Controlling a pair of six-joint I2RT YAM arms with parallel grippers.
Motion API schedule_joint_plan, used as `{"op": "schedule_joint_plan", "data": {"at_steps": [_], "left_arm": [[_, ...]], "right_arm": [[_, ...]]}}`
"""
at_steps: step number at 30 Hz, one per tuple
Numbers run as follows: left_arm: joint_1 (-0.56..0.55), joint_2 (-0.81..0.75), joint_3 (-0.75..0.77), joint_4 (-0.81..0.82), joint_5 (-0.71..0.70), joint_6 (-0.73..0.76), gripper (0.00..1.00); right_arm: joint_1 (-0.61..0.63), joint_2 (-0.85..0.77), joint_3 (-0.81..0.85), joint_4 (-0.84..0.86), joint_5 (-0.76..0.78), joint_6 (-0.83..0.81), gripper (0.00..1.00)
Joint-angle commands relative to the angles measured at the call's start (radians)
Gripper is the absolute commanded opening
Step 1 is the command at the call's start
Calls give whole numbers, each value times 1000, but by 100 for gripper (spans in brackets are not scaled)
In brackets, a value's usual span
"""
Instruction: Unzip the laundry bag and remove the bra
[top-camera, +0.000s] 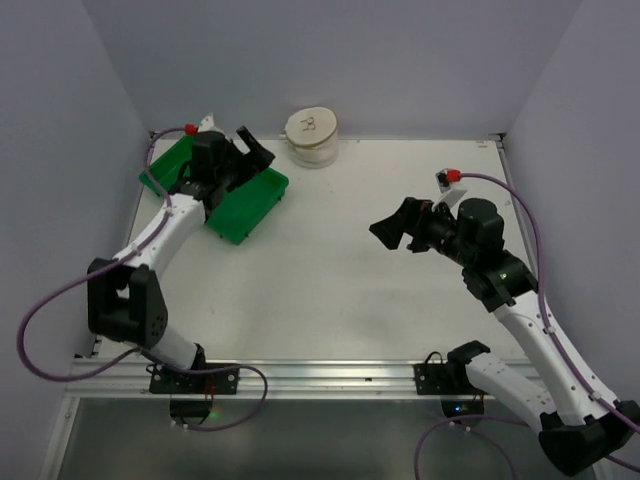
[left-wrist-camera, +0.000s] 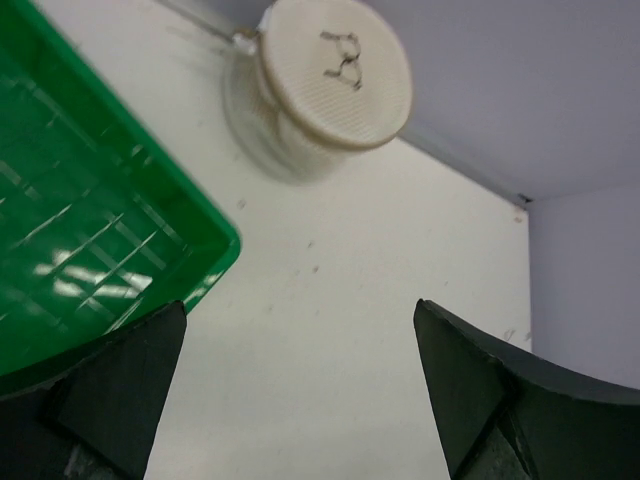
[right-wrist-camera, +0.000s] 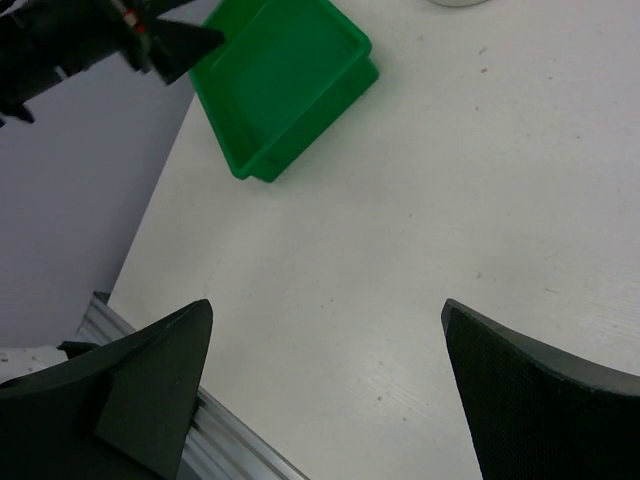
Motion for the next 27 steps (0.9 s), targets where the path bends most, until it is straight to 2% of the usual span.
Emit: {"op": "schedule_joint_plan", "data": {"at_steps": [1,3,4,5,7,11,14,17,20,21,23,24,26,27], "left_arm": [[-36,212,217,187,-80,-105,100],[-36,309,340,201,-110,-116,100],[-35,410,381,201,-119,-119,100],[-35,460,478,181,-118,-122,100],[-36,608,573,132,-93,-124,100],[-36,807,800,109,-69,-124,99],[-36,928,911,101,-59,-117,96],[-36,999,945,147,-6,-120,88],[-38,1038,933,253,33,-128,75],[-39,1048,931,277,49,-131,65],[-42,1074,930,348,95,-137,54],[-42,1083,928,370,108,-136,41],[-48,1089,919,428,134,-128,27],[-50,1091,914,446,145,-125,13]], "right_arm": [[-5,-3,-27,107,-88,41,99],[-7,3,-32,122,-77,44,99],[-7,6,-27,120,-80,36,99],[-7,9,-21,122,-96,33,99],[-7,7,-24,131,-108,20,99],[-10,0,-61,179,-105,7,99],[-13,6,-67,183,-107,-8,99],[-11,9,-73,183,-114,-17,99],[-11,10,-79,185,-133,-26,99],[-11,10,-81,185,-134,-26,99],[-11,7,-79,180,-145,-31,99],[-11,6,-81,179,-145,-31,99],[-13,0,-82,173,-145,-31,99],[-11,-3,-84,171,-143,-30,99]]}}
